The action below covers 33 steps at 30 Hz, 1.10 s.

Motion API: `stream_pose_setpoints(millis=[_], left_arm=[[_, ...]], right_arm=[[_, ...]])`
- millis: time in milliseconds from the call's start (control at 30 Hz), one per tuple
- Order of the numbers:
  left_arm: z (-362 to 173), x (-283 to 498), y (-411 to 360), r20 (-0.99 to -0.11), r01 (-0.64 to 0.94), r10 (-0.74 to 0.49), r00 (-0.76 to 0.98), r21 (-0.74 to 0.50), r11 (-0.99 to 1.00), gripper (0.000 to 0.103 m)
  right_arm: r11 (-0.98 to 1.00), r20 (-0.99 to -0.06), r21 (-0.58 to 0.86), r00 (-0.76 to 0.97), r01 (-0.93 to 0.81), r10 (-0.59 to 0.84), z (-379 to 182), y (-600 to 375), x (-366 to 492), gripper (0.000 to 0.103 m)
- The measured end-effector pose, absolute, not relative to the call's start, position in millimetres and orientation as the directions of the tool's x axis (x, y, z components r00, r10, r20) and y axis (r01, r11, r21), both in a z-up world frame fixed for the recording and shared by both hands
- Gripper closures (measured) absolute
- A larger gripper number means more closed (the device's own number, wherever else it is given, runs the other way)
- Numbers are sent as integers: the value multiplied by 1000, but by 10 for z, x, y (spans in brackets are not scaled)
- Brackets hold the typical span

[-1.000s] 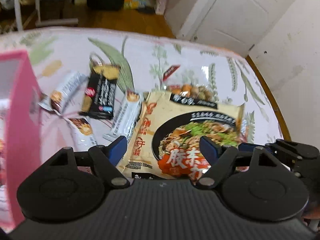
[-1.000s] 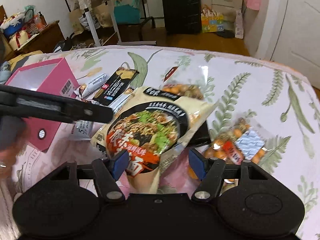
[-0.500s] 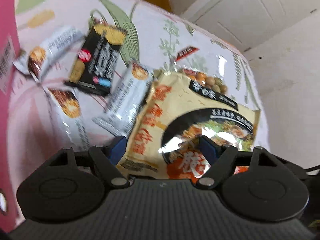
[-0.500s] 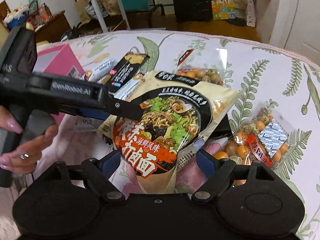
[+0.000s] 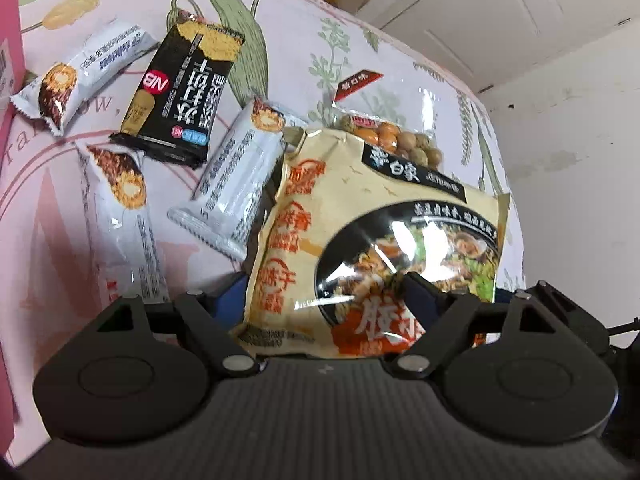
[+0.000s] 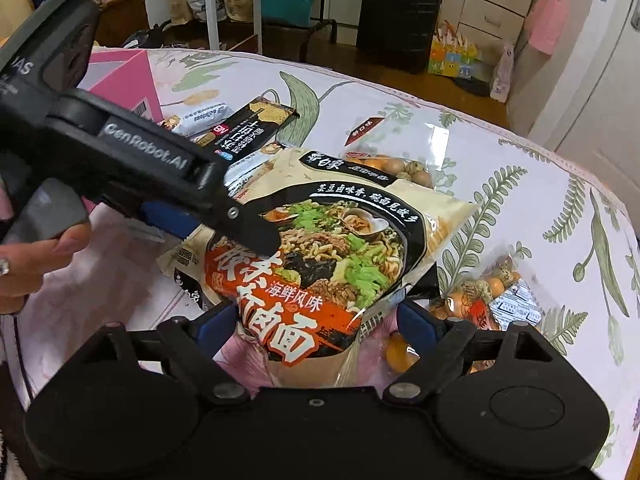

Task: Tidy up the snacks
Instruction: 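Lift the noodle bag with the left tool toward the pink box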

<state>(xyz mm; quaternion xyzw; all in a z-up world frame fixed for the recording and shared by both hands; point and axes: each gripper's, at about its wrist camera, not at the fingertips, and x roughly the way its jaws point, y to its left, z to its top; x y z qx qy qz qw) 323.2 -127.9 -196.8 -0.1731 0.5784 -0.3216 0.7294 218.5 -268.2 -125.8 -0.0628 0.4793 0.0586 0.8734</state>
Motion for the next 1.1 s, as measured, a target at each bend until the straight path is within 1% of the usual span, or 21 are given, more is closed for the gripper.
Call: stream_pose_setpoints(millis=[133, 200, 300, 500, 900, 1000, 1100], left_arm=[[-2044, 3256, -1237, -695, 246, -710, 118, -672, 699, 20], [-2023, 3205, -1280, -697, 281, -707, 117, -660, 697, 20], [-1973, 3107, -1359, -693, 335, -715, 91, -655, 677, 19], [-1853, 2911, -1453, -739, 386, -661, 129, -577, 720, 20], [-1486, 2574, -1385, -792, 406, -598, 126, -509, 759, 20], [-1448, 2466, -1359, -798, 408, -591, 118, -504, 761, 20], [-1453, 2345, -1308, -809, 387, -579, 99, -505, 772, 20]], right_arm=[[984, -835, -52, 548, -170, 50, -1262, -2672, 2197, 11], [985, -833, -46, 551, -165, 53, -1281, -2668, 2204, 10], [985, -829, -63, 558, -162, 39, -1317, -2629, 2226, 5], [988, -842, -49, 539, -143, 36, -1310, -2567, 2225, 3], [987, -865, 10, 494, -162, 90, -1038, -2450, 1968, 4], [989, -868, 32, 486, -144, 99, -1002, -2438, 1872, 4], [985, -864, 59, 486, -164, 132, -986, -2414, 1764, 4]])
